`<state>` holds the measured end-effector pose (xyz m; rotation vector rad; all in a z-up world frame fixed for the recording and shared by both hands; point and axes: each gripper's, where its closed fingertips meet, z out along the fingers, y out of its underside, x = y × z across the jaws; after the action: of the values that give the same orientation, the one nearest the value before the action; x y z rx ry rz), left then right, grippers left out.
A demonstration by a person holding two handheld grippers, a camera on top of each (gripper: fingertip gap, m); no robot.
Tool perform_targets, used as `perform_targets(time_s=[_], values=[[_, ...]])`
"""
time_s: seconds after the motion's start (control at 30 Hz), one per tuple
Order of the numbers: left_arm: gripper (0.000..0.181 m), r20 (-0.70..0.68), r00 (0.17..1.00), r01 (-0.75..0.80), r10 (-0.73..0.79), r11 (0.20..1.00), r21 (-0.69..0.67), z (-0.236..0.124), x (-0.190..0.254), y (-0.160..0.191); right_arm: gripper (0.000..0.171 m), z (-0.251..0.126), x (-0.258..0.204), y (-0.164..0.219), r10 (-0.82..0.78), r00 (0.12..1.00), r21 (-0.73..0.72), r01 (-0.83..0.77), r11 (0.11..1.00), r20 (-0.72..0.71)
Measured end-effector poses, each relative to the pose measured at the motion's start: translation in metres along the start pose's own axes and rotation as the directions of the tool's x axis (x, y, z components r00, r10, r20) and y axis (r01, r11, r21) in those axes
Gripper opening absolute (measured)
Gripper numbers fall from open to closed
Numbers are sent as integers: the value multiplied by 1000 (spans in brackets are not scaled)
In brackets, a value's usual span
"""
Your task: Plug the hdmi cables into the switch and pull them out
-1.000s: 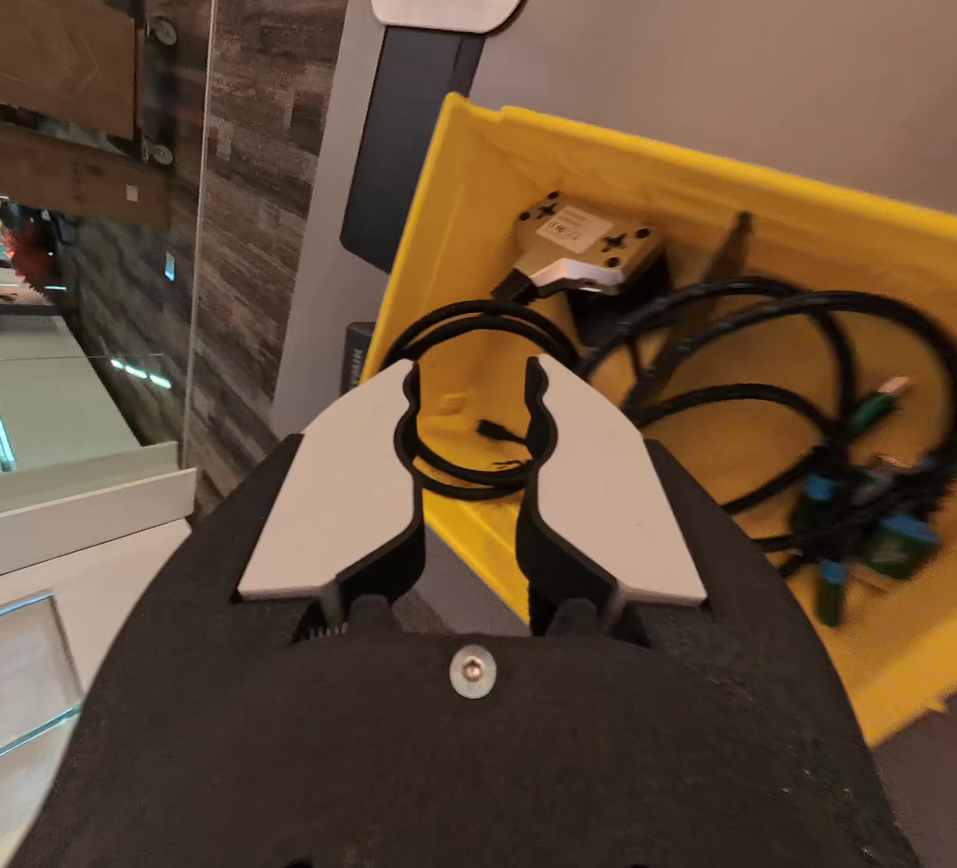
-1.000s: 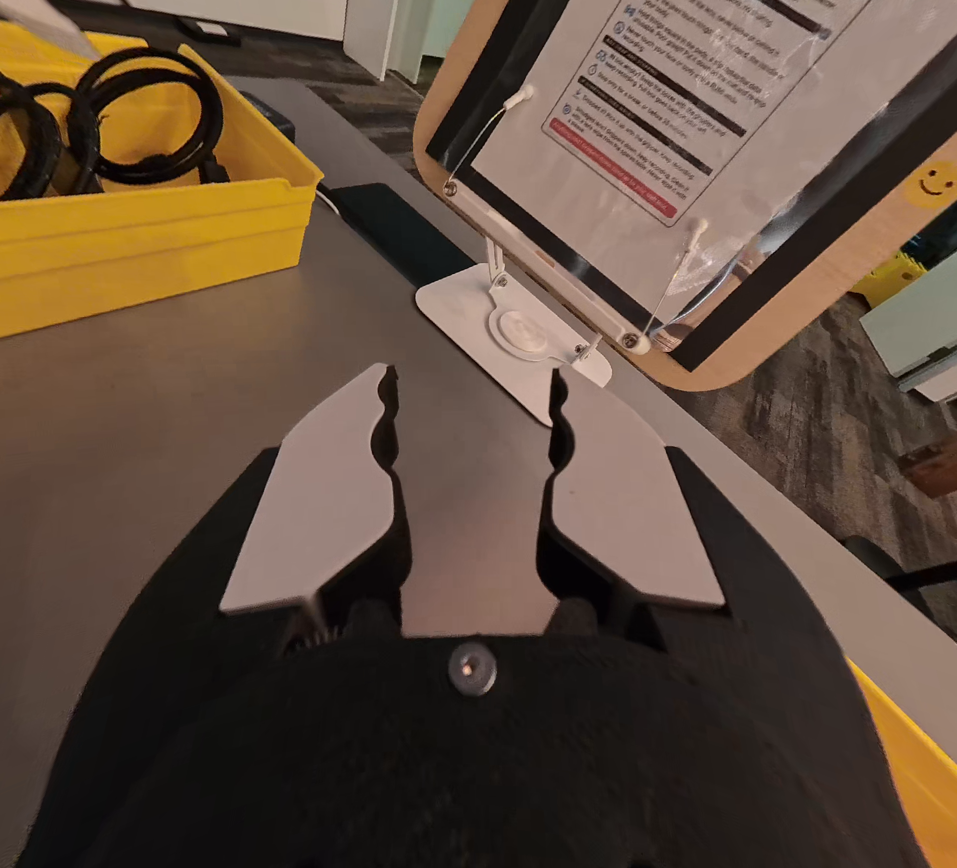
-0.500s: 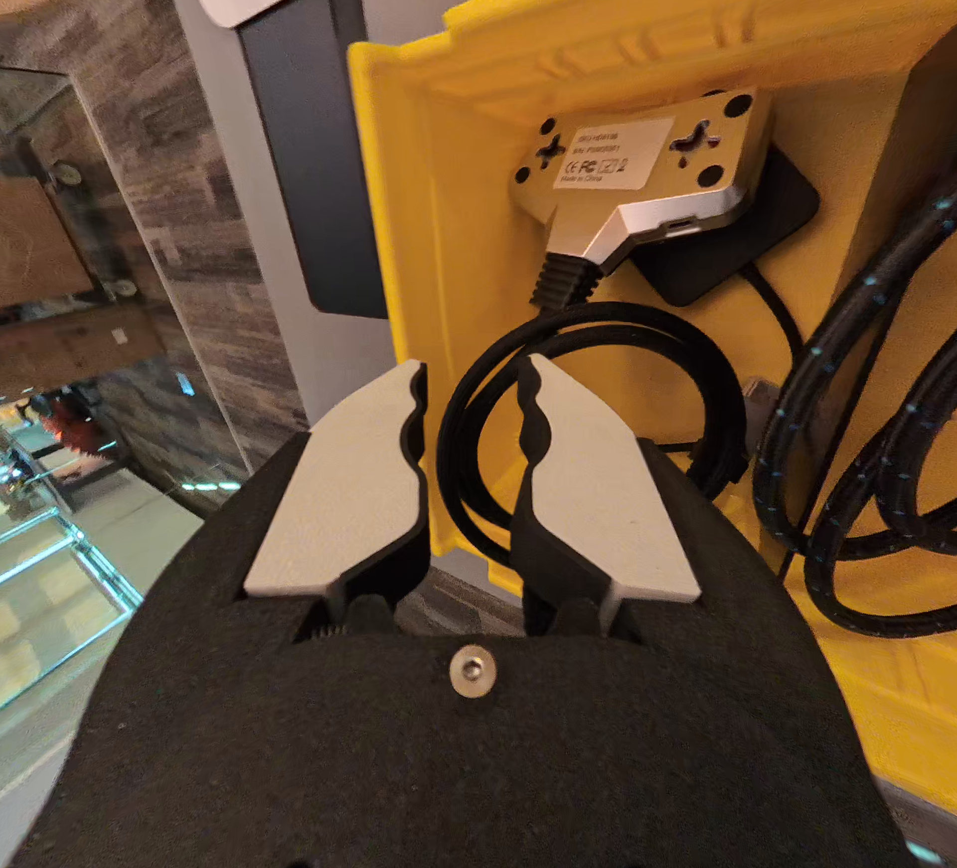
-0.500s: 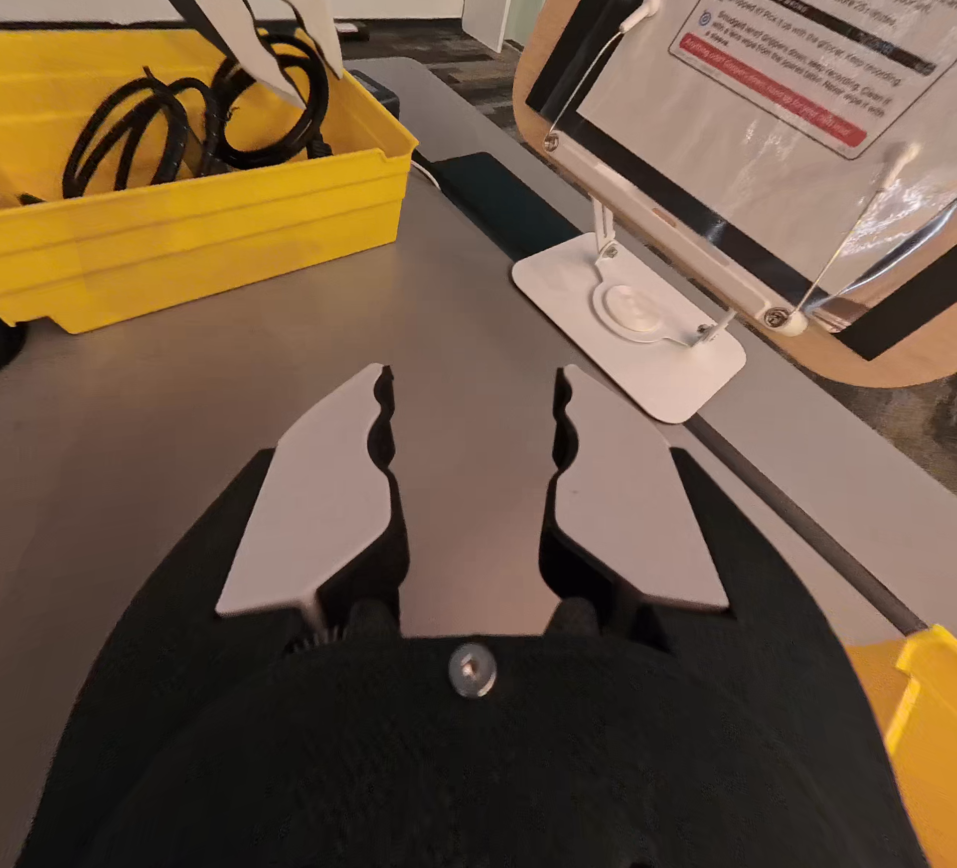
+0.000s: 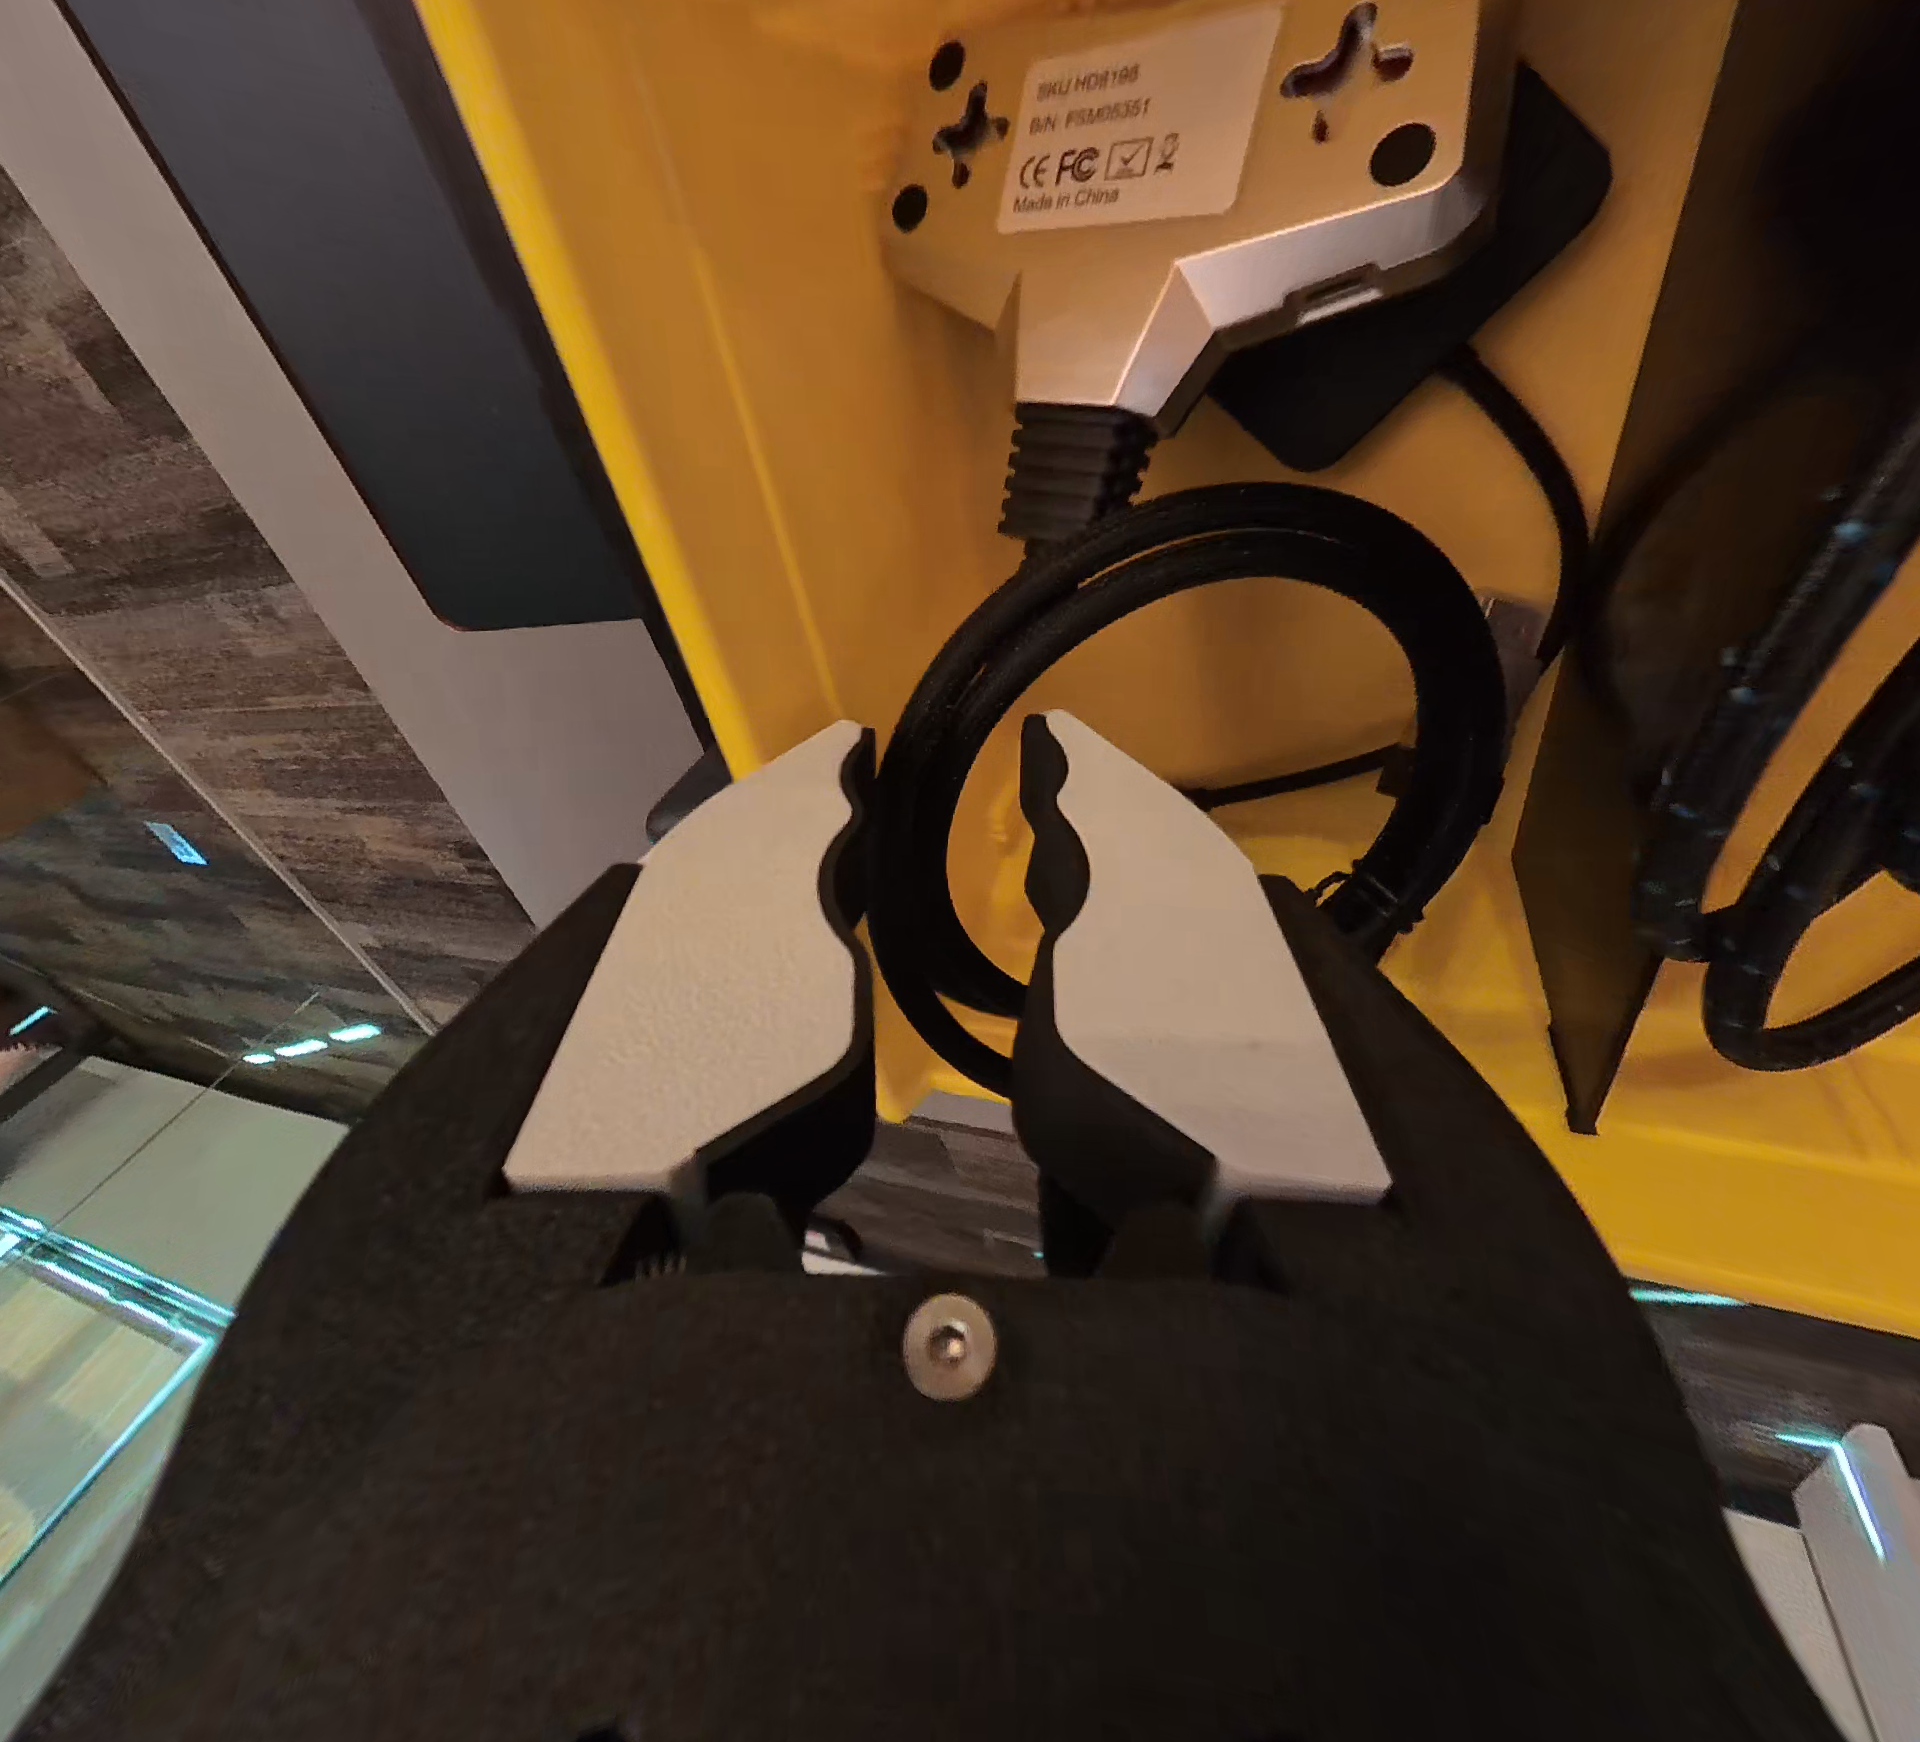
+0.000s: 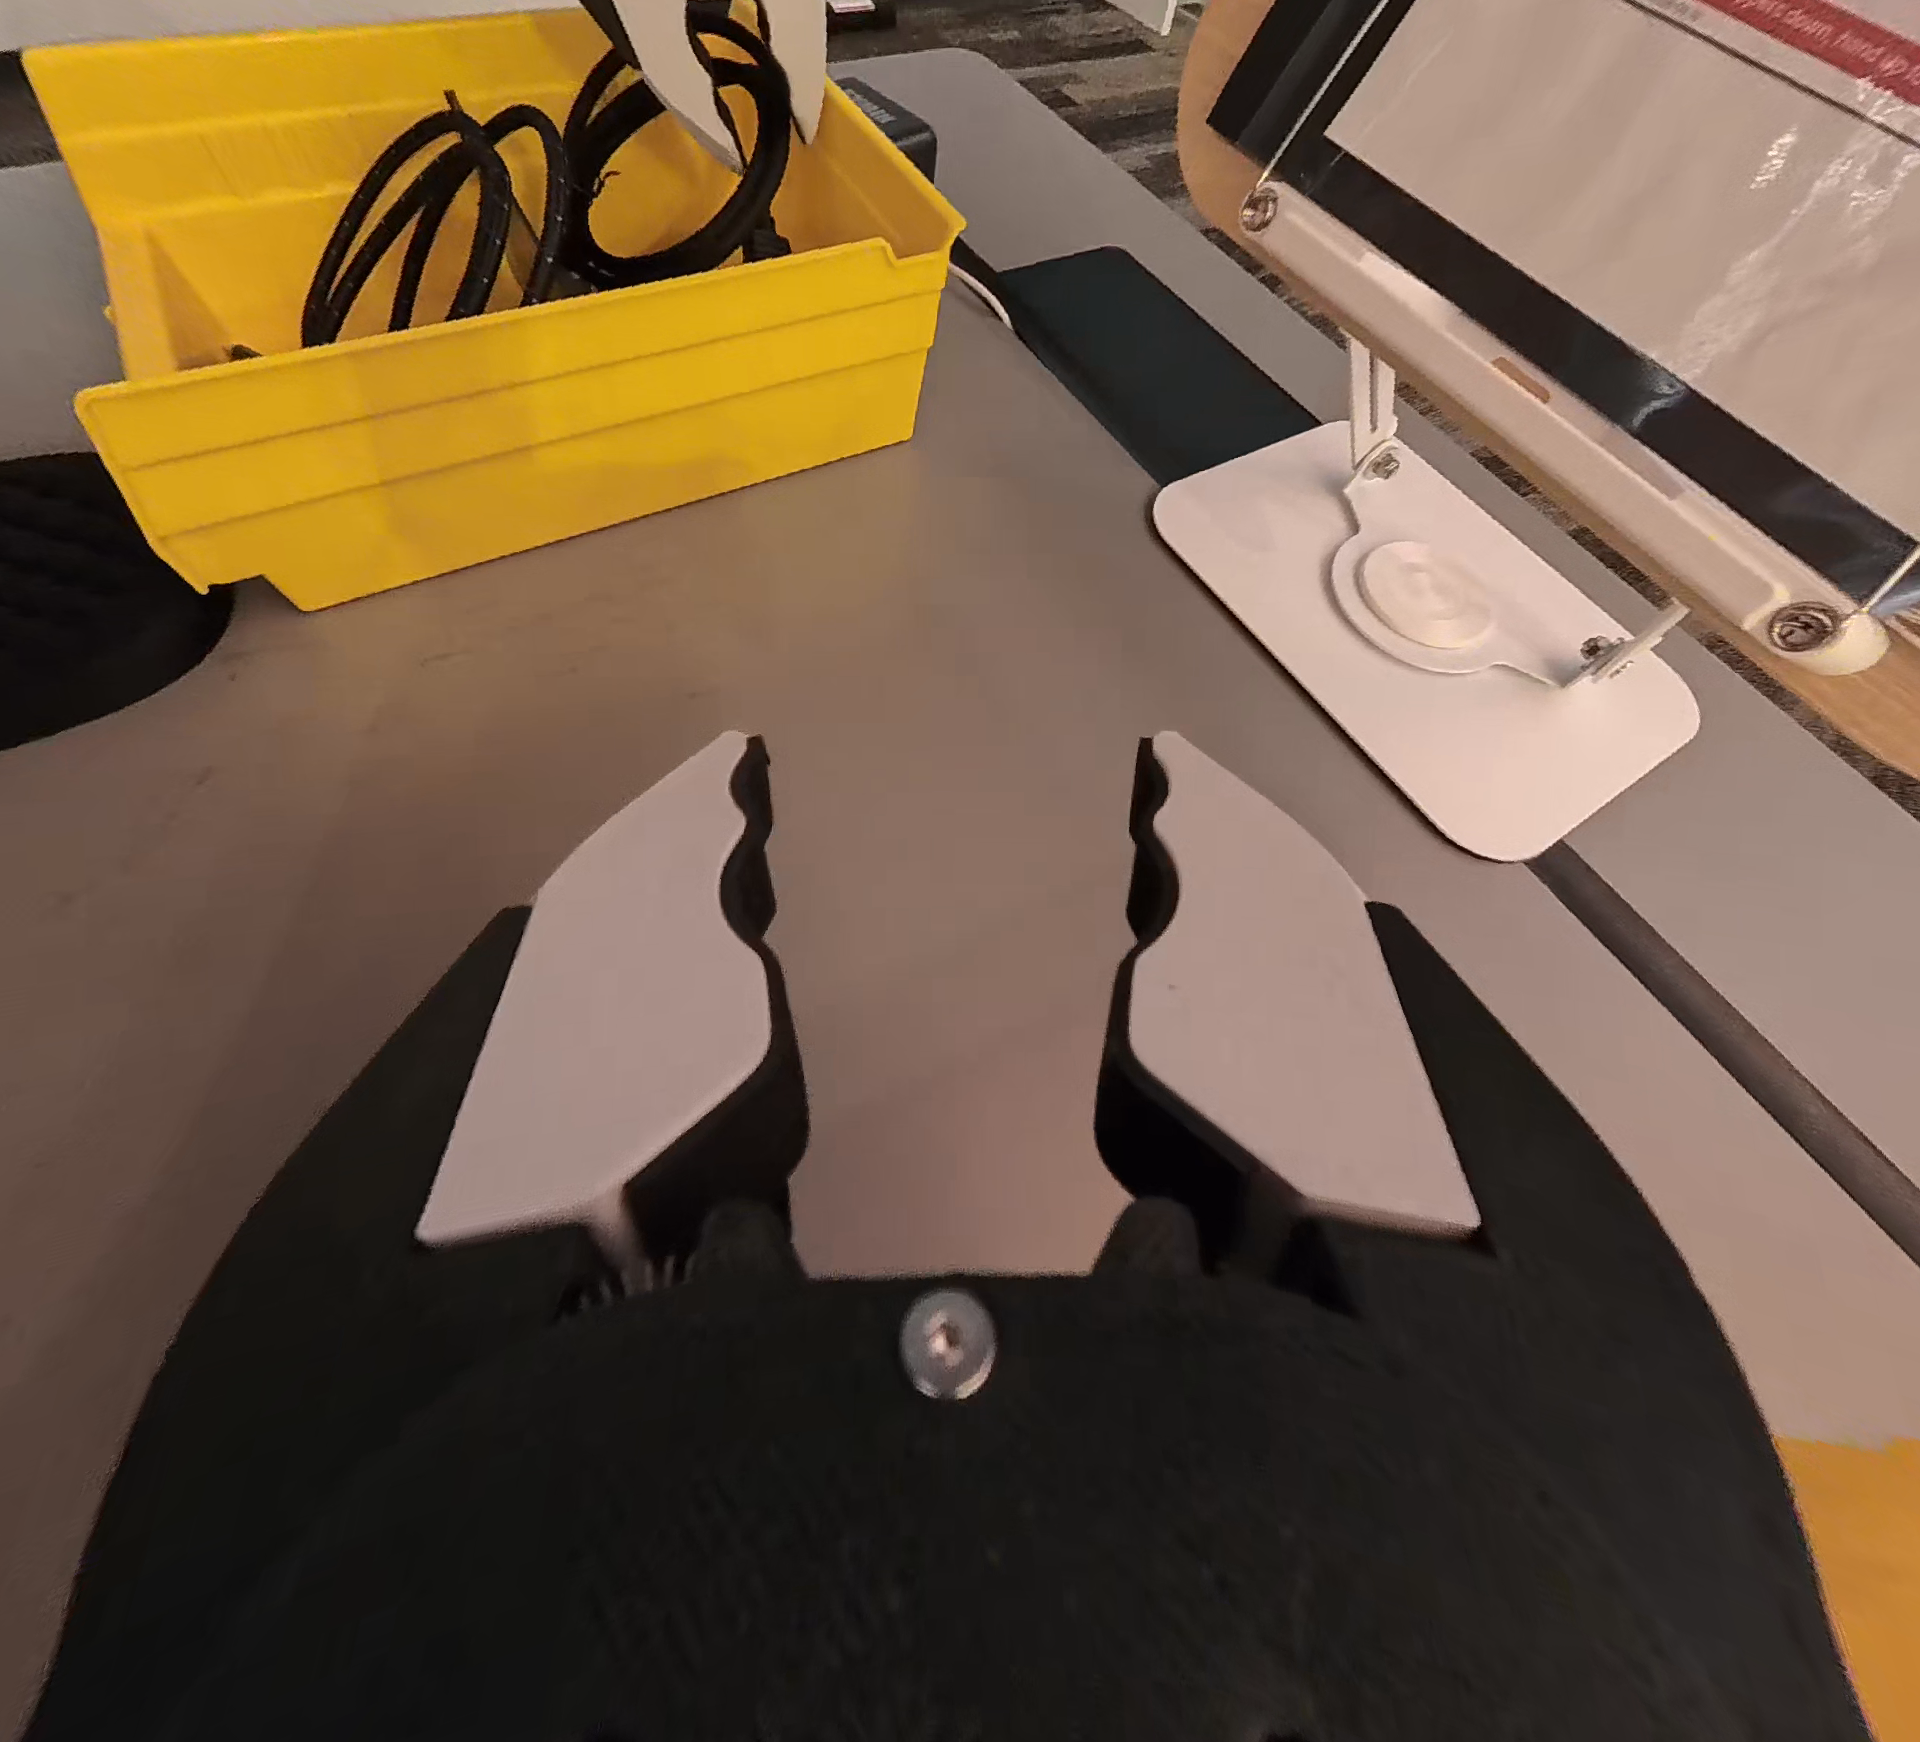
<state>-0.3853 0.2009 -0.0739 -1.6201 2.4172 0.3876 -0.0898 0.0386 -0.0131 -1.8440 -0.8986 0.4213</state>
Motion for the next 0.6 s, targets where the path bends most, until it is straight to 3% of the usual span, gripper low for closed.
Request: perform_targets(time_s=[0.27, 0.6], values=[[20, 92, 993, -72, 76, 996, -49, 18, 1, -1, 68, 2, -4, -1, 29, 998, 16, -29, 999, 49], [9, 247, 969, 4, 4, 999, -32, -51, -1, 2, 67, -3, -4, -9, 41, 997, 55, -44, 998, 59]])
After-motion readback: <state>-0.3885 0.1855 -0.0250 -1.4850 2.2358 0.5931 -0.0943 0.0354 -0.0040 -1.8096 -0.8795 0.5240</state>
